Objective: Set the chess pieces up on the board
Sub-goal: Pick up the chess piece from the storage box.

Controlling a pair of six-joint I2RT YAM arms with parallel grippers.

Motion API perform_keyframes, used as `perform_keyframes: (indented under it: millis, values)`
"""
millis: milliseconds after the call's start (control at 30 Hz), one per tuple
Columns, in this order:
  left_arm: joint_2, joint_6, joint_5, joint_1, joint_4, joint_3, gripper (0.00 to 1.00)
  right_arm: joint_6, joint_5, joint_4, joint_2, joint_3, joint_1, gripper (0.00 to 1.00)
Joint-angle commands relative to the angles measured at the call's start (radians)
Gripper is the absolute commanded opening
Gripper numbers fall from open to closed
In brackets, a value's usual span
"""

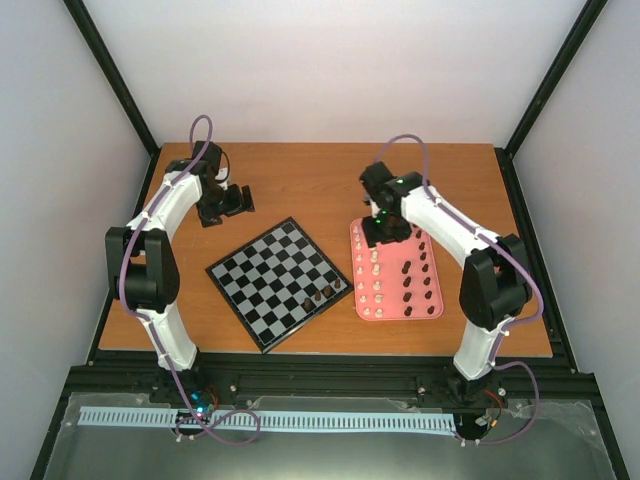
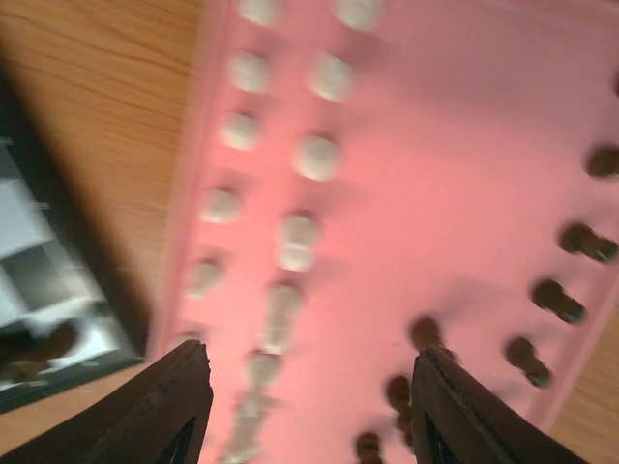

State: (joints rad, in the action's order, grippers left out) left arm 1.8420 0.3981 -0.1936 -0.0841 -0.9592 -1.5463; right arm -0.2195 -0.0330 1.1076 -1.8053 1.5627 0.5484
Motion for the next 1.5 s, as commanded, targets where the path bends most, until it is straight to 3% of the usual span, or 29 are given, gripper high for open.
perform_keyframes:
  millis: [0,167,600,1367,1467]
  values:
    - [0.007,0.009,-0.025,0.001,-0.007,-0.038,1.00,0.027,-0.015,0.009,-0.003,-0.083,-0.104,0.57]
    - [0.047,0.009,-0.031,0.000,-0.013,-0.064,1.00,0.050,0.000,-0.008,-0.013,-0.143,-0.178,0.57]
    - [0.068,0.009,-0.033,0.001,-0.013,-0.070,1.00,0.055,0.033,-0.043,-0.011,-0.260,-0.206,0.55]
    - [0.032,0.006,-0.028,0.001,0.003,-0.018,1.00,0.053,-0.028,-0.059,-0.067,-0.260,-0.211,0.27]
    - [0.034,0.005,-0.027,0.001,0.004,-0.021,1.00,0.049,-0.042,-0.062,-0.068,-0.260,-0.214,0.20]
